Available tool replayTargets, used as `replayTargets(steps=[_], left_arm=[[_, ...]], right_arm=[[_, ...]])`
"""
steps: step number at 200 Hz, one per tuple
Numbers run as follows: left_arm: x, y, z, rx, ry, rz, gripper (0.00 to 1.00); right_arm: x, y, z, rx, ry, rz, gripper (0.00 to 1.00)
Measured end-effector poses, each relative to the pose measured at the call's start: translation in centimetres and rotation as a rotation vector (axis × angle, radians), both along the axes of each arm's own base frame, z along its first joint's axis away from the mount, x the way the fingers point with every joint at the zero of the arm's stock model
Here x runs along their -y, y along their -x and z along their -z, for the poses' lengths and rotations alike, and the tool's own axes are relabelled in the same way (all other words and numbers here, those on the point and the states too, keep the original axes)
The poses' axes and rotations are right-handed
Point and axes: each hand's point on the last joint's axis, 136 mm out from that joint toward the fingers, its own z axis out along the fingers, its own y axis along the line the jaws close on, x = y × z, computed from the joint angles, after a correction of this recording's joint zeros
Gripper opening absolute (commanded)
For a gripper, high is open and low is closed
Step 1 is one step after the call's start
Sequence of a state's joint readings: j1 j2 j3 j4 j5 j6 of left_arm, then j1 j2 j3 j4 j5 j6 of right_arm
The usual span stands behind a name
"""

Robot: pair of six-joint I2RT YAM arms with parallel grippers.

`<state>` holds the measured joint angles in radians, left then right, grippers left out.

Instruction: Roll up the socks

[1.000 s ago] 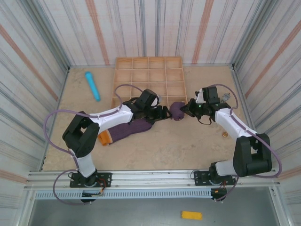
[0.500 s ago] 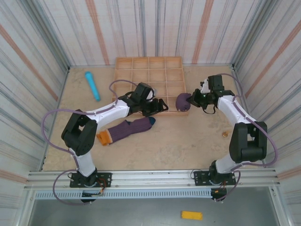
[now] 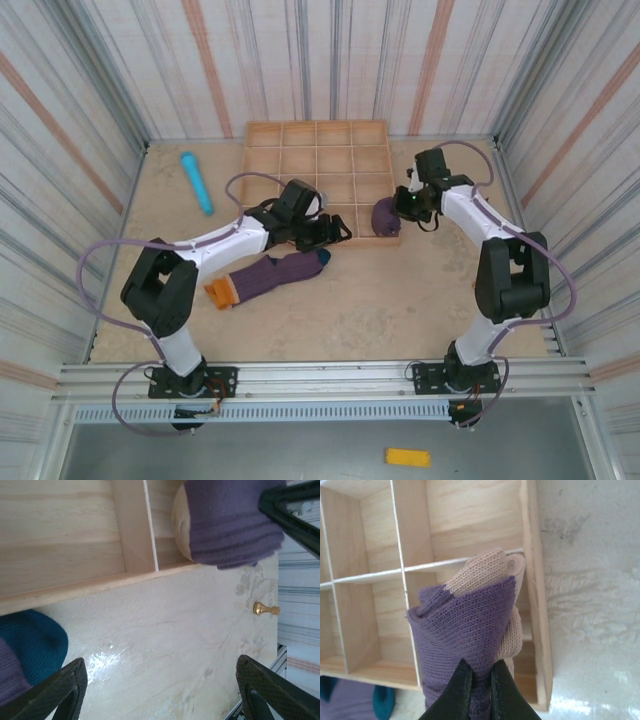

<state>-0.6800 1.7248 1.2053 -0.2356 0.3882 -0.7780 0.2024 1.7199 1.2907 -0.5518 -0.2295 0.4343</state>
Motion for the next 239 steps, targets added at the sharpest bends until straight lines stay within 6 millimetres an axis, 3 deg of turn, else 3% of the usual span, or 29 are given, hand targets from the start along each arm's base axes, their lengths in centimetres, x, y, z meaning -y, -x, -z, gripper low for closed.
replayTargets(steps=[50,90,137,214,239], left_arm=[[-0.7,0.6,0.3,-0.004,-0.011,-0.005,0.80],[-1.1,0.6,0.2,0.000,-0.015,-0.014,0.80],[-1.5,0.7,0.1,0.000,-0.015,-0.021,0.80],[-2.8,2.0,0.6,-0.021,-0.045,-0.022,0.83],[-3.9,2.8,0.4,-0.026,-0.074,-0.029,0.86]], right_arm=[[-1.5,-1.2,1.9,-0.014,0.137,-0.019,0.00],[-3.0,-0.8,3.2,-0.031,0.174,-0.049,0.00],[-5.1,-0.9,3.6,-0.037,0.066,-0.052,0.00],[-4.8,-1.1,6.2,-0.088,-0.110,0.025,0.00],[-4.9,-1.2,6.3,-0.086,-0.139,0.028,0.13]])
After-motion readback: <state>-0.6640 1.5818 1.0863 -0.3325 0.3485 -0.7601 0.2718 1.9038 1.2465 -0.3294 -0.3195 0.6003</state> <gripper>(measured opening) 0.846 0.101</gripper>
